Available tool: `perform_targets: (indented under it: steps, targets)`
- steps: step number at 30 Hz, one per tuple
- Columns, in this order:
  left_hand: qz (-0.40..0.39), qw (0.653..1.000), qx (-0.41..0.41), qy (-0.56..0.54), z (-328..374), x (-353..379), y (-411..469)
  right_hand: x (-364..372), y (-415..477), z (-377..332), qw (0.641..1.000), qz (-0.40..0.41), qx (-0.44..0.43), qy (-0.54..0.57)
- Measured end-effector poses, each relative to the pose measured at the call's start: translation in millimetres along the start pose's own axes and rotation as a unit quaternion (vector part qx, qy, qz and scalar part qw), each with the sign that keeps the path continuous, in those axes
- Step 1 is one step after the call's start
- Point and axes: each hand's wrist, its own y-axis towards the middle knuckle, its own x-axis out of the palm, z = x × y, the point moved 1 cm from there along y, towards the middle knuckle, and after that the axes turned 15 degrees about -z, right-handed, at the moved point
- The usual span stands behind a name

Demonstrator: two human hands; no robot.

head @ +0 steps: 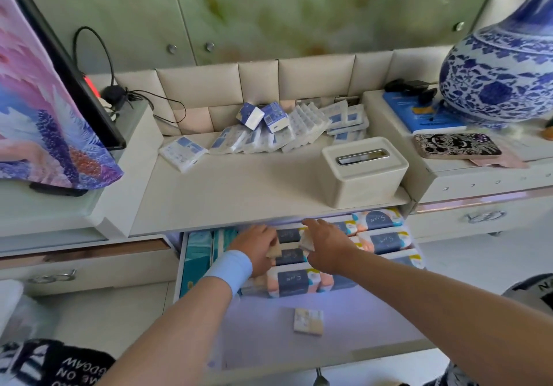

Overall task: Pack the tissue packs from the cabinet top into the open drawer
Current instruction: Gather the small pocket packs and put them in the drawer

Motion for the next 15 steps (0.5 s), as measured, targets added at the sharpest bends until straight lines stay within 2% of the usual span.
perform_targets:
  steps: [3, 9, 15]
  targets:
    - [-0.009, 0.999, -0.037, -0.033, -31.4, 7.7, -9.9, 3.6, 5.6, -24.7, 0.999, -0.012, -0.044, -0.018]
    - [-0.001, 0.999, -0.039, -0.014, -48.3, 13.7, -12.9, 19.4, 16.2, -66.5, 0.988, -0.075, -0.117, -0.061]
    - [-0.01, 0.997, -0.022, 0.067, -56.7, 9.4, -2.8, 34.6, 24.1, -85.0, 0.977, -0.098, -0.174, -0.07]
